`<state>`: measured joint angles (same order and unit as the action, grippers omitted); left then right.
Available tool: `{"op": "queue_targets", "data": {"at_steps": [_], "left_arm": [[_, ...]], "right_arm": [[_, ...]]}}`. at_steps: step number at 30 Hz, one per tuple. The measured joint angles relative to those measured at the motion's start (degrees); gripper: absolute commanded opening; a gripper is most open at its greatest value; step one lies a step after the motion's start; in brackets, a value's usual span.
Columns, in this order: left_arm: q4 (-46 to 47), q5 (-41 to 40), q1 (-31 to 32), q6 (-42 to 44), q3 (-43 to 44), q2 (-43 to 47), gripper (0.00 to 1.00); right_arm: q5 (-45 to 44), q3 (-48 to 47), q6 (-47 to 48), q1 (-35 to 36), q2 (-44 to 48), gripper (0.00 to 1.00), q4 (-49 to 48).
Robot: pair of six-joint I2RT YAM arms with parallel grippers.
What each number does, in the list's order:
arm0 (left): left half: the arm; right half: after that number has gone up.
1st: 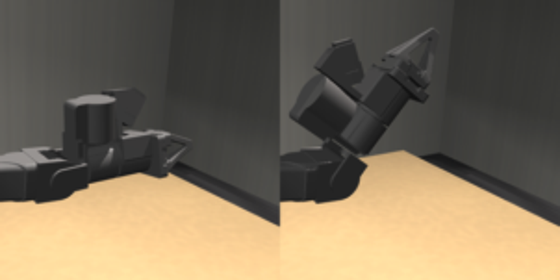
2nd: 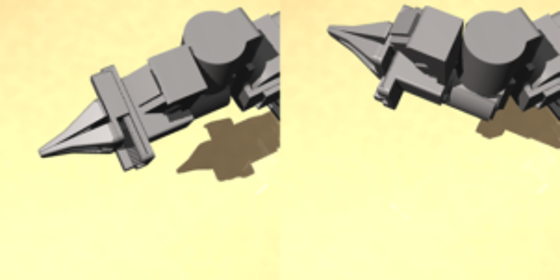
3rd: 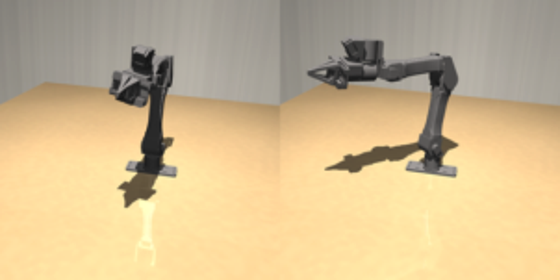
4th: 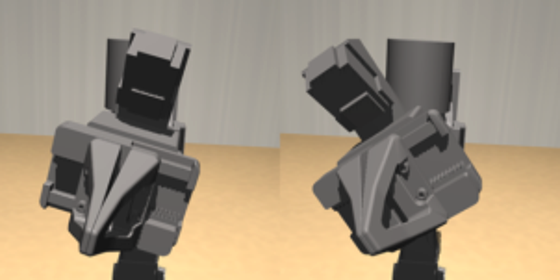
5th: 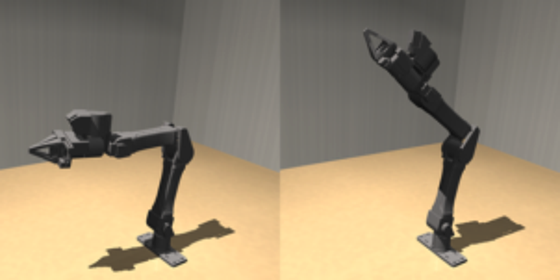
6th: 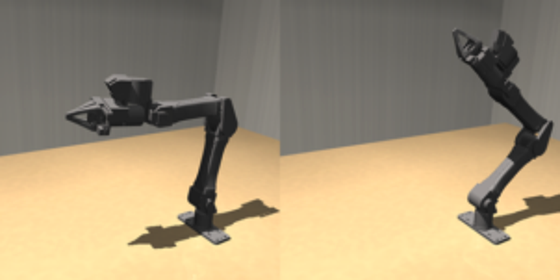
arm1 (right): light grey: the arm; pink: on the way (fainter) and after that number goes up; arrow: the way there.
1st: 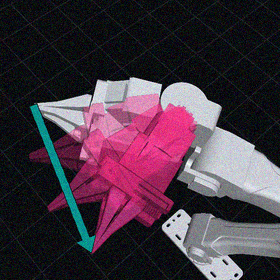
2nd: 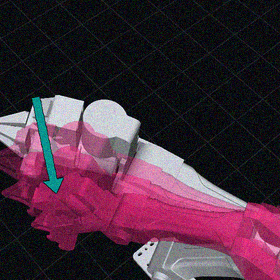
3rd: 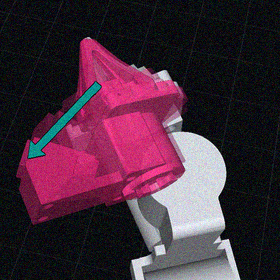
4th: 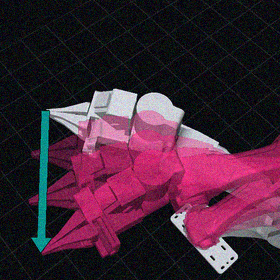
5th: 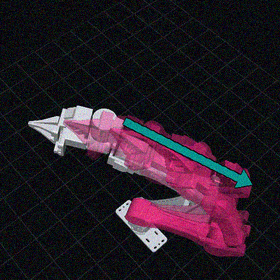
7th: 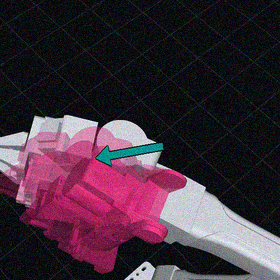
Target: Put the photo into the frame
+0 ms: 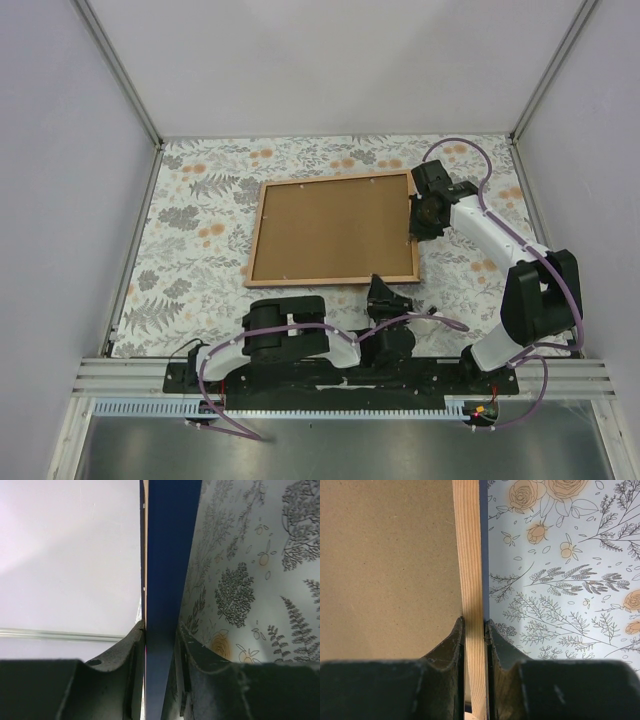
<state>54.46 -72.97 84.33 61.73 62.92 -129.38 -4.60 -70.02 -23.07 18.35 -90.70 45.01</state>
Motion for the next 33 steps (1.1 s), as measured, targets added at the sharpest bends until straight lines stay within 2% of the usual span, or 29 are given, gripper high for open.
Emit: {"op": "queue_targets", "data": {"at_steps": [8, 13, 18, 21, 22, 25, 28, 33], "left_arm": [[12.0, 0.0, -1.4, 7.6, -0.4, -0.1, 0.41], [14.8, 0.0, -2.4, 11.0, -0.4, -0.4, 0.40], [15.3, 0.3, -2.9, 12.3, -0.6, -0.4, 0.29], [15.5, 0.8, -3.0, 12.3, -1.1, -0.4, 0.05], [15.5, 0.9, -3.1, 12.3, -1.1, -0.4, 0.02], [15.5, 1.2, -3.2, 12.3, -1.4, -0.4, 0.02], [15.5, 1.4, -3.3, 13.0, -1.4, -0.4, 0.02], [15.5, 1.5, -3.4, 15.2, -1.5, 0.0, 0.02]], "right_arm": [[1.4, -0.3, -0.1, -0.2, 0.4, 0.00, 1.4], [2.8, -0.3, -0.1, -0.1, 0.6, 0.00, 1.9], [3.4, -0.3, -0.3, -0.1, 0.8, 0.00, 1.8], [3.4, -0.3, -0.3, -0.1, 1.0, 0.00, 1.9], [3.4, -0.3, -0.3, -0.1, 1.0, 0.00, 1.9], [3.4, -0.3, -0.3, -0.1, 1.3, 0.02, 1.9], [3.3, -0.3, -0.3, -0.1, 1.6, 0.14, 1.9], [3.3, -0.8, -0.5, -0.1, 2.1, 0.24, 2.2]]}}
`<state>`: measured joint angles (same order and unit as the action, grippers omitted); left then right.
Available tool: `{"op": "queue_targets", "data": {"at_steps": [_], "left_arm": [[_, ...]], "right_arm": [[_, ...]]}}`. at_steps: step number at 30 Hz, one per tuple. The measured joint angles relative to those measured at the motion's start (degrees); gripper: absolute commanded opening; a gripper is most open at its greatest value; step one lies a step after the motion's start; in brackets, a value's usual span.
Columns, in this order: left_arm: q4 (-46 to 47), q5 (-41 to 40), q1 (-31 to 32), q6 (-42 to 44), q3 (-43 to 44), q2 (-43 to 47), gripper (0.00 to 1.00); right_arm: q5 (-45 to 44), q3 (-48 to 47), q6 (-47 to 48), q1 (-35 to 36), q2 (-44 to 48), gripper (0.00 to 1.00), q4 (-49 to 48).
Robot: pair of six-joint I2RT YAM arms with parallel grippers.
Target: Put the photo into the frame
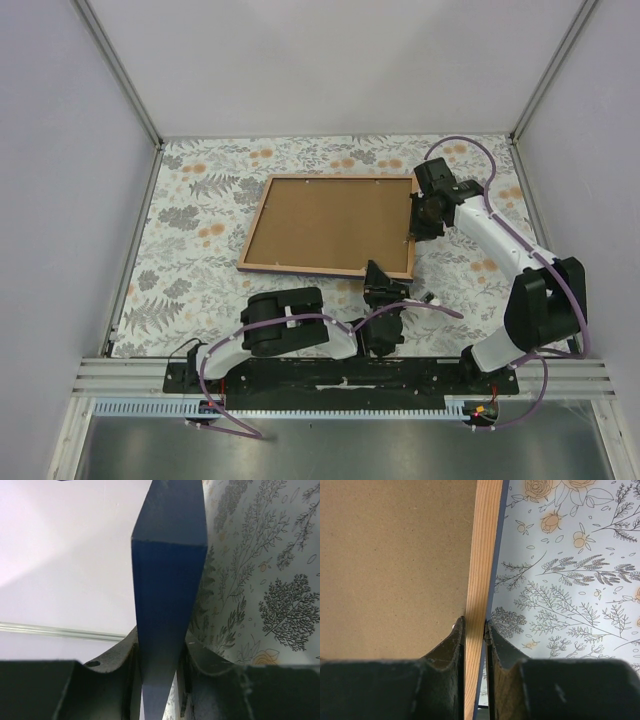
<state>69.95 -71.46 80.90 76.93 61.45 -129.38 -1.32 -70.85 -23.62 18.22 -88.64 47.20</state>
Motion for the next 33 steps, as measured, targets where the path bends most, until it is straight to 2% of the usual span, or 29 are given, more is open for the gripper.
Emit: {"op": "queue_targets", "data": {"at_steps": [6, 13, 19, 24, 33], "left_arm": [[0.0, 0.0, -0.5, 1.7, 0.0, 1.7, 0.02], [0.5, -1.0, -1.4, 1.7, 0.0, 3.5, 0.02], [0.7, -2.5, -1.4, 1.7, 0.0, 4.5, 0.02], [0.6, -3.3, -1.4, 1.7, 0.0, 6.6, 0.02], [1.7, -5.9, -0.1, 1.7, 0.0, 15.6, 0.02]], "right_arm": [[0.7, -1.3, -0.3, 0.1, 1.4, 0.45, 1.1], [1.5, -1.4, -0.7, -0.1, 3.8, 0.77, 1.9], [3.7, -1.4, -1.6, -4.0, 7.7, 0.96, 0.9], [9.2, -1.5, -2.4, -8.5, 11.4, 0.98, -3.0], [21.9, -3.6, -6.4, -12.1, 9.6, 0.98, -10.6]]}}
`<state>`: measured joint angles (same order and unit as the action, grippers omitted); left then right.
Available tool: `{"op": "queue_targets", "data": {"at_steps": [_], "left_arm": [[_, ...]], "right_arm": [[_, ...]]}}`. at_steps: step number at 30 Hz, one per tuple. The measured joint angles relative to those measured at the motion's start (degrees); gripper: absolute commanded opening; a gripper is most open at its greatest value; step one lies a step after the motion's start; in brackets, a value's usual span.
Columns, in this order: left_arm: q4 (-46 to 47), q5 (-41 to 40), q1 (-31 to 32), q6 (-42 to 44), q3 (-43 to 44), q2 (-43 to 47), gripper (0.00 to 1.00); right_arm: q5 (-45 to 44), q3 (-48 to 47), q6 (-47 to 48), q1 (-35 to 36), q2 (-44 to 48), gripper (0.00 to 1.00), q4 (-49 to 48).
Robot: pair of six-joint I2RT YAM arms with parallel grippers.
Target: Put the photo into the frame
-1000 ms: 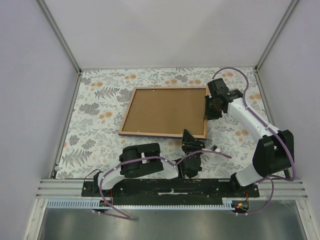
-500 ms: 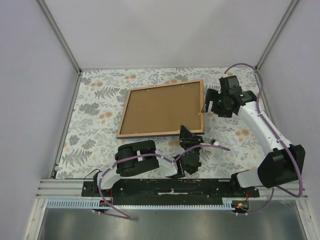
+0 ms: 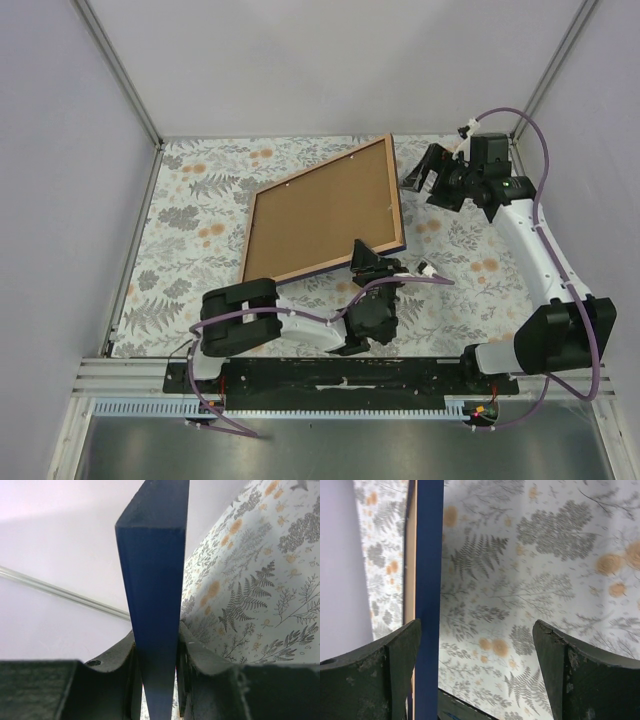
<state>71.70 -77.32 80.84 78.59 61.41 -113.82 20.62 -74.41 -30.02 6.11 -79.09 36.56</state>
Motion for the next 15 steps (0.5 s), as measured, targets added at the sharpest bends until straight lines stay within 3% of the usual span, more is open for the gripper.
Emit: {"op": "queue_targets", "data": {"at_steps": [15], "left_arm": [[1.3, -3.0, 5.2, 0.3, 0.1, 10.1, 0.02]], "right_arm": [[7.5, -9.6, -7.5, -0.3, -1.9, 0.98, -8.2]]}}
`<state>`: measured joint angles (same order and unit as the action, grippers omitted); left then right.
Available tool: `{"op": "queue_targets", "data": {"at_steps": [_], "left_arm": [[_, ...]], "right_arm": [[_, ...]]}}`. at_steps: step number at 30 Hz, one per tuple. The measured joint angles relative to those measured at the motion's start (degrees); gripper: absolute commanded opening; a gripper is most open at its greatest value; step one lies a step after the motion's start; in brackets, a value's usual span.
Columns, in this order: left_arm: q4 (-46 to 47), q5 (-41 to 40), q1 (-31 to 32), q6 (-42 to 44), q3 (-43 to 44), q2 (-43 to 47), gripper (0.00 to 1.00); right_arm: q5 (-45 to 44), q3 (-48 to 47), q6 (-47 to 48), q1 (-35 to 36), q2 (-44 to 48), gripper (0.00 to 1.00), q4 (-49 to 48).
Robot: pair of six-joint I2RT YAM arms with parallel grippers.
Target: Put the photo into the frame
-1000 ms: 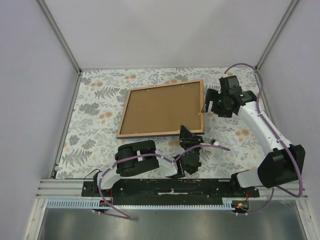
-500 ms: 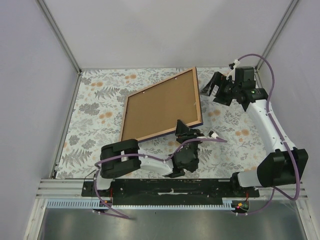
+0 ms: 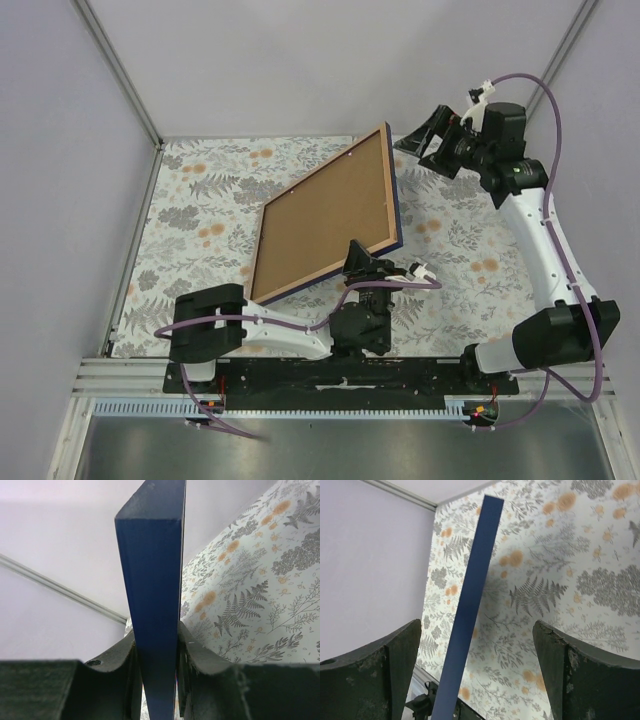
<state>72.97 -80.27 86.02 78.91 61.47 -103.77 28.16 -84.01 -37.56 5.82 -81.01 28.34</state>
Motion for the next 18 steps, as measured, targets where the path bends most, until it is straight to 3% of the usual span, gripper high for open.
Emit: {"op": "queue_targets", "data": {"at_steps": [13, 18], "left_arm": [[0.7, -0.1, 4.2, 0.0, -0.7, 3.5, 0.02], [0.8, 0.4, 6.1, -0.1, -1.9, 4.9, 0.02]], "right_arm": [[-2.2, -7.6, 1.8, 2.6, -4.3, 0.97, 6.4], [-5.1, -11.9, 3.1, 5.9, -5.5, 0.74, 10.3]]}}
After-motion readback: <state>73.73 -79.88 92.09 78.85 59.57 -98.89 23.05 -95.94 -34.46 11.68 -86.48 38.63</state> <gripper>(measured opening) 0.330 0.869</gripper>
